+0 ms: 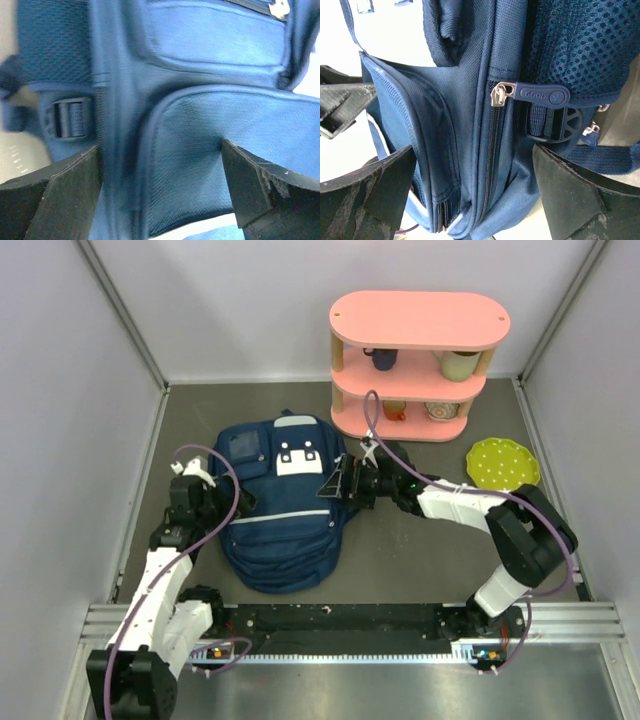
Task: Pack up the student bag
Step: Zip the student bag at the center of the board, then move the student bag to the center of the board.
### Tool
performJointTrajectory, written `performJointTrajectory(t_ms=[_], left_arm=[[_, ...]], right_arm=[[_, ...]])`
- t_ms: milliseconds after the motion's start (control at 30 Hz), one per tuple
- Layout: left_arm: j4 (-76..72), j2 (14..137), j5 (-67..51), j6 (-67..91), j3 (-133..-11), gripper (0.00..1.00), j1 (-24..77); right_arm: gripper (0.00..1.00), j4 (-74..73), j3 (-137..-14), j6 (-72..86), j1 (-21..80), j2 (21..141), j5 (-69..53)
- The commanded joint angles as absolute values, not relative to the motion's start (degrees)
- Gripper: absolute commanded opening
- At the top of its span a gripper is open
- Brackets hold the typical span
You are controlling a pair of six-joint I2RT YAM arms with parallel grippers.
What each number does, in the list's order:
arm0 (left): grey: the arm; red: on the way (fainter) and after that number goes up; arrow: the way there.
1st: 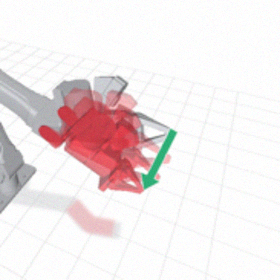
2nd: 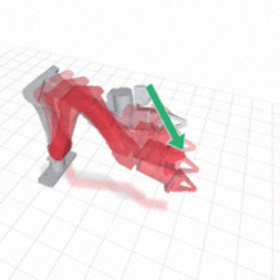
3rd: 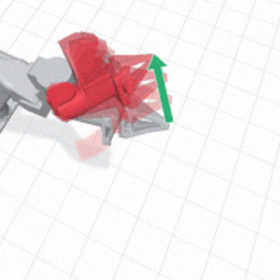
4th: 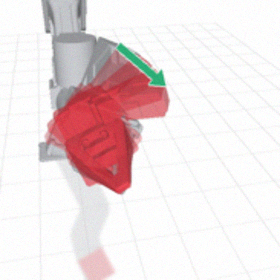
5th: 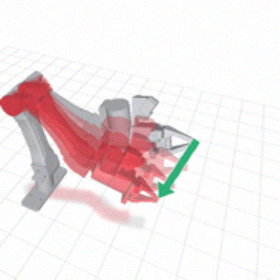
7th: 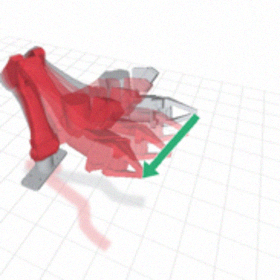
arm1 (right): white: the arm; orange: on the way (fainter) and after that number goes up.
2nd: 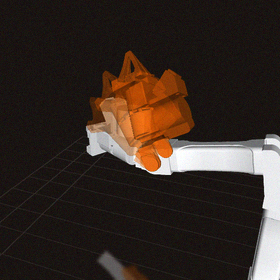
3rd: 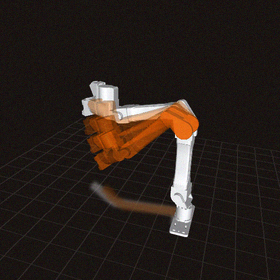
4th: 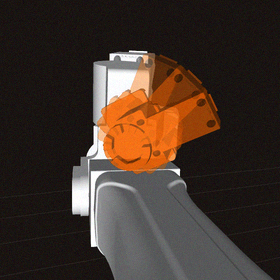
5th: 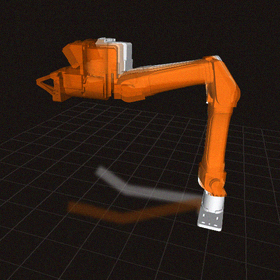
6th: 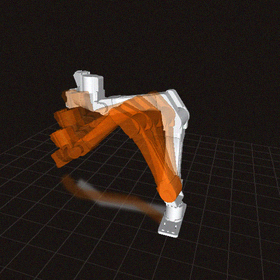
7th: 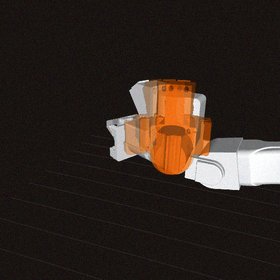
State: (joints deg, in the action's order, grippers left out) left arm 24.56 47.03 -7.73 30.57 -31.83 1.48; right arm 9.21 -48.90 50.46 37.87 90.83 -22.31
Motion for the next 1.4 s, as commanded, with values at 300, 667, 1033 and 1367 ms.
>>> performJointTrajectory(t_ms=[300, 667, 1033, 1367], left_arm=[[9.2, 55.6, -36.1, 28.7, -25.2, 0.60, 7.2], [-1.5, 59.2, -29.2, 40.7, -27.4, 0.71, 25.6], [22.8, 51.6, -2.2, 29.6, -38.5, 0.97, 26.2], [26.8, 45.4, 18.9, 29.3, -41.7, 0.99, 24.7]], right_arm=[[0.43, 25.9, -35.3, 55.6, 38.9, 86.5, -27.6], [0.65, 2.2, -33.5, 46.0, 34.6, 66.4, -7.6], [0.93, -14.5, -43.1, 32.8, 27.1, 59.3, -1.9], [0.99, -19.8, -42.5, 26.7, 25.9, 51.2, 21.2]])
